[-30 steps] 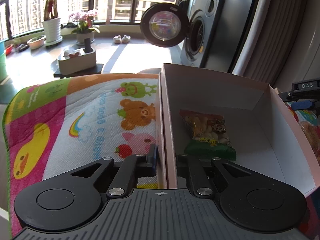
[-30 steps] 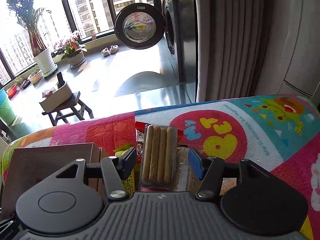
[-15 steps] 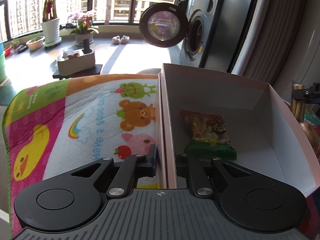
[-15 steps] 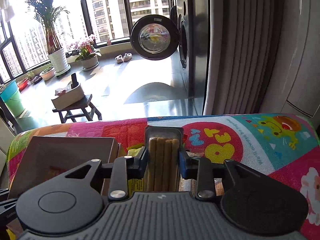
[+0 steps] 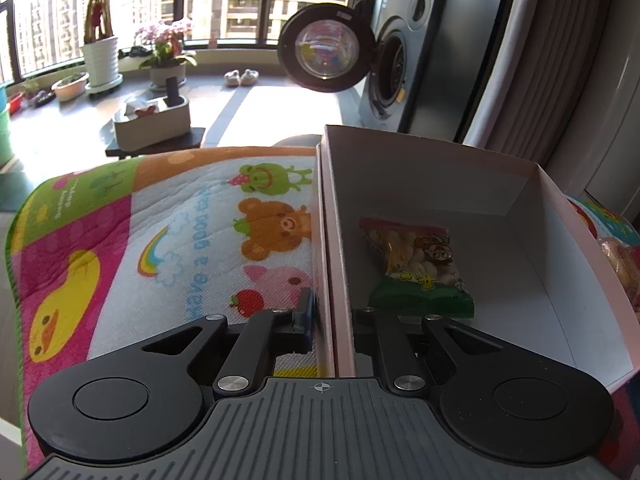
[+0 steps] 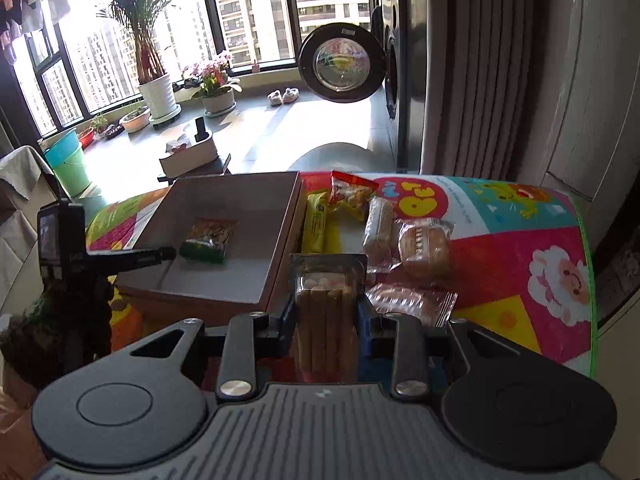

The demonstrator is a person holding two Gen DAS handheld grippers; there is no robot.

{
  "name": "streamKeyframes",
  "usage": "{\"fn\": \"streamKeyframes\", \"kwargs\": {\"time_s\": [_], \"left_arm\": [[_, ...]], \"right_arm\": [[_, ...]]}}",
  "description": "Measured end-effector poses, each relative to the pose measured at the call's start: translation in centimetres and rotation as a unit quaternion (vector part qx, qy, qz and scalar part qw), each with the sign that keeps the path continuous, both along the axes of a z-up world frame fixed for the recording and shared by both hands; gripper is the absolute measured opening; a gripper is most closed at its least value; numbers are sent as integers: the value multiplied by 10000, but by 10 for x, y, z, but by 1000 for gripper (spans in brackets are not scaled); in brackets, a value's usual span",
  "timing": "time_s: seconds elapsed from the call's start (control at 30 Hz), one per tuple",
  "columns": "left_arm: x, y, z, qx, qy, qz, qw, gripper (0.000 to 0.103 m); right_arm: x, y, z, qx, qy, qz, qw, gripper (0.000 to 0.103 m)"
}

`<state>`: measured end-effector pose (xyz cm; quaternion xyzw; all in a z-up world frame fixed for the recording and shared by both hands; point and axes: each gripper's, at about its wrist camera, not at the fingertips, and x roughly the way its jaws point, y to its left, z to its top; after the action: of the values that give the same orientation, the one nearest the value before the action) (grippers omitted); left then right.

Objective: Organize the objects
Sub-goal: 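Grasp the pink wafer-stick pack with the right tool, then carry the wafer-stick pack into the box and release it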

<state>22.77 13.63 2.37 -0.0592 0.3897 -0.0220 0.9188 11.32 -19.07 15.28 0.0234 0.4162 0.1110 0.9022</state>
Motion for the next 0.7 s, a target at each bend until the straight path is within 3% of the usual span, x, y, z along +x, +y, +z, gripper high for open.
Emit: {"fn": "streamKeyframes", "kwargs": {"time_s": [0.13,0.3,0.4,0.47,0.6,0.7], "left_arm": [[4,-1,0,31,69,16,10000,13],[-4,3,0,-195,96,202,9996,12],[-17,0,0,-128,50,216,9997,14],[-28,-6,-1,66,-58,197,9998,15],[-44,-15,-3,375,-230,202,9988,15],[-54,-19,-1,528,-267,-6,9982,15]], "right_arm": [[-4,10,-37,444,826,181,9954,31],[-1,44,-57,322,359,547,9973,35],[1,64,-67,50,83,847,9964,50],[1,72,-78,-171,-90,986,9949,53],[-2,73,-98,-267,32,1095,9936,58],[-10,60,-107,-111,253,1115,9934,55]]}}
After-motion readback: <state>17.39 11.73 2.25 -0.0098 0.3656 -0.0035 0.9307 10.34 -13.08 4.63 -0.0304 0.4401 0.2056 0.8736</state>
